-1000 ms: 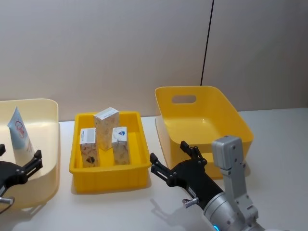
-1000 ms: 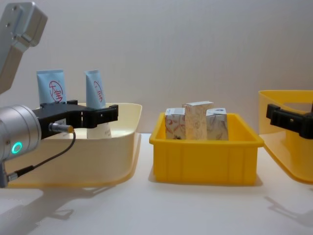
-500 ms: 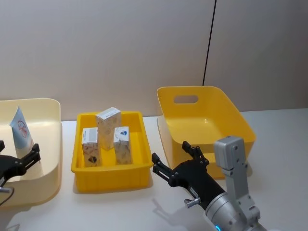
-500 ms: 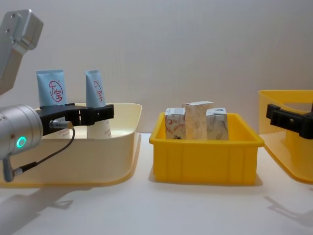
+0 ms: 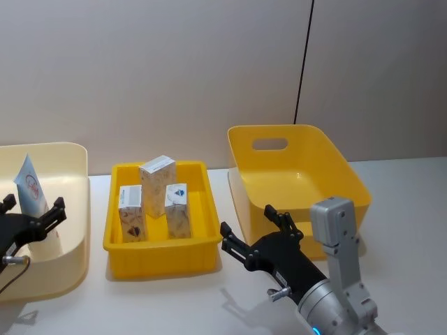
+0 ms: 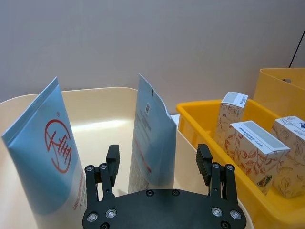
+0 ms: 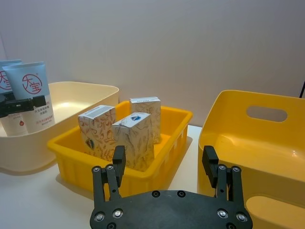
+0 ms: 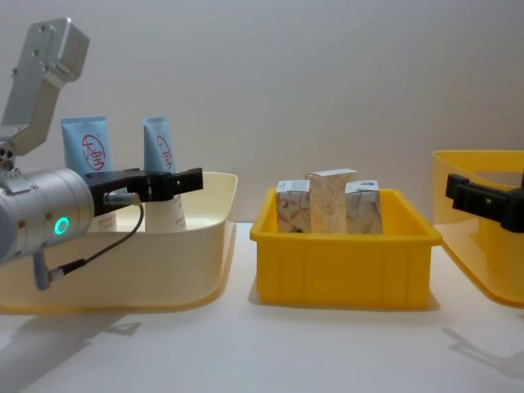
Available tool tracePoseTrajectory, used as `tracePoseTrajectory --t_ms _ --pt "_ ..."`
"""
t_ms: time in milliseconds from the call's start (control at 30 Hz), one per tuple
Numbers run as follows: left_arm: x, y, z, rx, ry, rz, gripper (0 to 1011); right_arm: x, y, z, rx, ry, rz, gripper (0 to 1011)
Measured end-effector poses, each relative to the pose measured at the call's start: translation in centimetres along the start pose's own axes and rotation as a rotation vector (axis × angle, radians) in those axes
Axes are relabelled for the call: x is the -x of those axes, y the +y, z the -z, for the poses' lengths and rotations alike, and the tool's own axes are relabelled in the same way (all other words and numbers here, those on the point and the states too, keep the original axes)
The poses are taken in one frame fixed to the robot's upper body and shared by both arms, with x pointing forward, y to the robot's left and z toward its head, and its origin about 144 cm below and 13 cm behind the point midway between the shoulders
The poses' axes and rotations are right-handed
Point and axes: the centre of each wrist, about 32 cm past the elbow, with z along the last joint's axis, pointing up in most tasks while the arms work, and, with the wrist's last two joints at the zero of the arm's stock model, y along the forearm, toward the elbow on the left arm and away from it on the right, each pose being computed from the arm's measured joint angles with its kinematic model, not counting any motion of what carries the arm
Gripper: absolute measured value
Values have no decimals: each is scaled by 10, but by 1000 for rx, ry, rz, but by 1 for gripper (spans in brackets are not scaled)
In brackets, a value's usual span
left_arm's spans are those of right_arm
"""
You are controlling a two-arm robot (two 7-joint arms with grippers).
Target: Bimanual collaborative sorting of washing and personal care products
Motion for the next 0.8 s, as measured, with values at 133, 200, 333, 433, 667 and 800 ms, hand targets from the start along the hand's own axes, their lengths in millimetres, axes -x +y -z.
tracePoseTrajectory --t_ms 133,200,333,433,667,800 --pt "1 -5 -1 2 2 3 1004 0 0 0 0 0 0 1001" --pt "2 -8 -1 3 3 4 1003 0 0 0 0 0 0 1001" --pt "3 -11 -2 3 4 5 1003 0 0 0 0 0 0 1001" --pt "3 -13 -2 4 4 6 993 0 0 0 0 0 0 1001" --pt "4 -16 -3 4 5 8 842 0 0 0 0 0 0 1001" --pt "4 -17 -3 4 5 9 692 0 0 0 0 0 0 1001"
